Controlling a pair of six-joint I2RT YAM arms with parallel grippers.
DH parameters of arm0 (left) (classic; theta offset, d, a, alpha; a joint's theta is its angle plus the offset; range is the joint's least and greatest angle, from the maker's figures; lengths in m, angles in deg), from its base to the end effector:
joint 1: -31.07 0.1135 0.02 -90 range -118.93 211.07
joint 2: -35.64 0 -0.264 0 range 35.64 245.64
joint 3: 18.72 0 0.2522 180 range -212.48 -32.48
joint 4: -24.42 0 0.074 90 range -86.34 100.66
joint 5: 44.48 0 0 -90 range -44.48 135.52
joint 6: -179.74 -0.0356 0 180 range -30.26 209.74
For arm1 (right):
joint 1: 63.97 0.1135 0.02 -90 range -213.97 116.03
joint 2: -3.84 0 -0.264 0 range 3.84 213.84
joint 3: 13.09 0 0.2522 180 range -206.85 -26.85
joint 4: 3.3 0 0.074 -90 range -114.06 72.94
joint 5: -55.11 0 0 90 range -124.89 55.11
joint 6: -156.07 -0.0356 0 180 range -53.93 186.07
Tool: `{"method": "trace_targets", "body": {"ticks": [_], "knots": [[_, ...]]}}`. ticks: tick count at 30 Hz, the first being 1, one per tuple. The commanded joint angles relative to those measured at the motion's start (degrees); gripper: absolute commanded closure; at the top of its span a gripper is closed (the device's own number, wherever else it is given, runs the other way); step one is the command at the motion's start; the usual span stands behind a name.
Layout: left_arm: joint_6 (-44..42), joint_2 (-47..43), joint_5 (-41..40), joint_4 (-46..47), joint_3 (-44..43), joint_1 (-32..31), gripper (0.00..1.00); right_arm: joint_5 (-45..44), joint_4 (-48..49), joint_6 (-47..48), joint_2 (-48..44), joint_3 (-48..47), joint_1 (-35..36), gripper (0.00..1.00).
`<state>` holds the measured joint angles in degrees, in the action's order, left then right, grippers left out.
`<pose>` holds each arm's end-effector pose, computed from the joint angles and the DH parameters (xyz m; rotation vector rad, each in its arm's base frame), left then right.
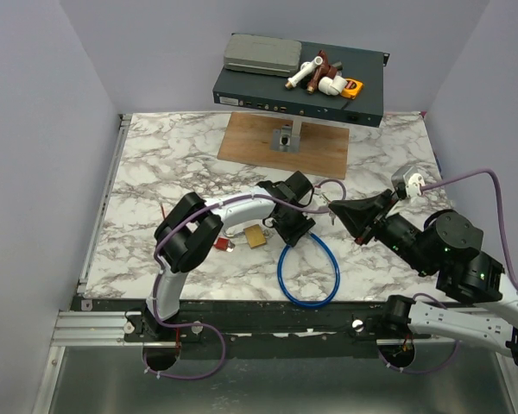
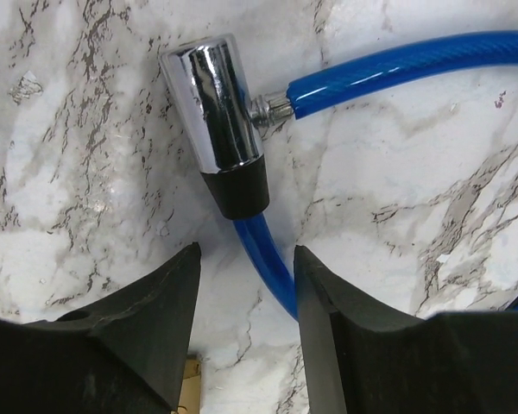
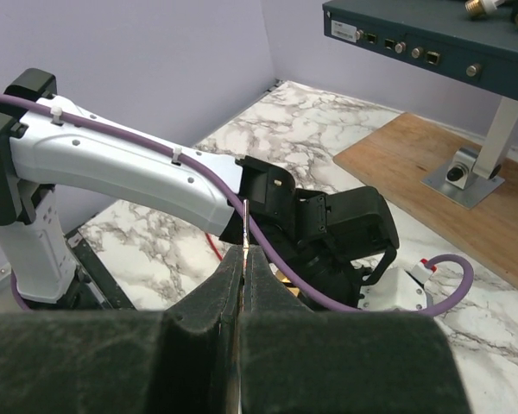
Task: Unlock with the key
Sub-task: Adjust the lock at the center of the board, then pick up the lock from the center of the board.
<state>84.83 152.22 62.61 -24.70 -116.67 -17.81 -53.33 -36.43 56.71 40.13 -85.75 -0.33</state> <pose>0.2670 -0.3218 0.1690 1.3555 2.4875 -0.6030 0.0624 0.1006 0.4254 -0.4686 1.4960 0.7709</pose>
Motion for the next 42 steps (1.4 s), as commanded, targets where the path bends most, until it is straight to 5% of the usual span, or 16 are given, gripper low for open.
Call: {"method": "trace_targets", "body": {"ticks": [1, 10, 16, 23, 29, 34, 39, 42], "knots": [[-1.89, 3.4, -4.41, 1.48, 1.11, -1.76, 0.55, -1.37, 0.97, 0.93, 0.86, -1.49, -0.03, 0.99], [-10.65, 0.8, -7.79, 0.58, 3.12, -2.14, 0.86, -2.17, 1.79, 1.94, 2.23, -3.2, -0.02, 0.99], [-19.55, -2.47, -8.05, -1.79, 1.81, -1.57, 0.92, -2.2, 2.24, 1.22, 2.42, -3.64, -0.06, 0.99], [-24.18, -0.92, -7.21, -5.05, -2.14, -1.57, 0.83, -2.53, 2.24, 0.43, 2.2, -4.21, -0.01, 0.99], [-21.01, 1.8, -6.28, -7.16, -5.11, -1.41, 0.57, -2.96, 2.22, 0.39, 1.96, -4.43, -0.09, 0.99], [-18.12, 3.05, -5.37, -7.09, -4.94, -1.22, 0.47, -2.79, 2.14, 0.42, 1.85, -4.82, -0.07, 0.99], [-17.01, 3.3, -5.45, -5.81, -4.22, -1.07, 0.42, -2.73, 1.97, 0.53, 1.72, -5.24, -0.06, 0.99], [-15.79, 5.11, -4.35, -7.43, -6.17, -1.04, 0.54, -2.83, 1.89, 0.53, 1.61, -5.35, -0.05, 0.99]]}}
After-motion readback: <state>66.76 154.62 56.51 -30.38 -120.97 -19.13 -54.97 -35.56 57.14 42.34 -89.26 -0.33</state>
